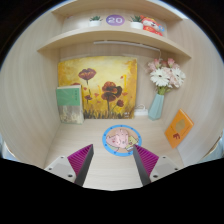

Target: Arrange mouse

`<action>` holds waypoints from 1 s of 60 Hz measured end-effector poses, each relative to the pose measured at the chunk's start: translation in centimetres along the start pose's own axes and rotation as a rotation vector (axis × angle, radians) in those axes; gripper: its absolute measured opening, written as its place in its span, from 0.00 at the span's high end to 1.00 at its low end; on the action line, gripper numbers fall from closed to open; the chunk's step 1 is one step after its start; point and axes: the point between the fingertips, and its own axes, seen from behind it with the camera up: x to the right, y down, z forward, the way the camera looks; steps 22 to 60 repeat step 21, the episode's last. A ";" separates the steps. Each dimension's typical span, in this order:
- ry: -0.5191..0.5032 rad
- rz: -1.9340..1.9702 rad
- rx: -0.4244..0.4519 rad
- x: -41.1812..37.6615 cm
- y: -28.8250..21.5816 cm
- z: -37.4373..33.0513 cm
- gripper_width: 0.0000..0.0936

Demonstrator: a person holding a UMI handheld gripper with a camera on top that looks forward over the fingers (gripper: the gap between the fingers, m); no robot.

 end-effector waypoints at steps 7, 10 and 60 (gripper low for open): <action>-0.026 0.006 0.017 -0.9 -0.6 -1.5 0.15; -0.036 0.007 0.022 -1.3 -1.0 -2.1 0.15; -0.054 -0.011 0.008 -1.8 -1.0 -3.0 0.15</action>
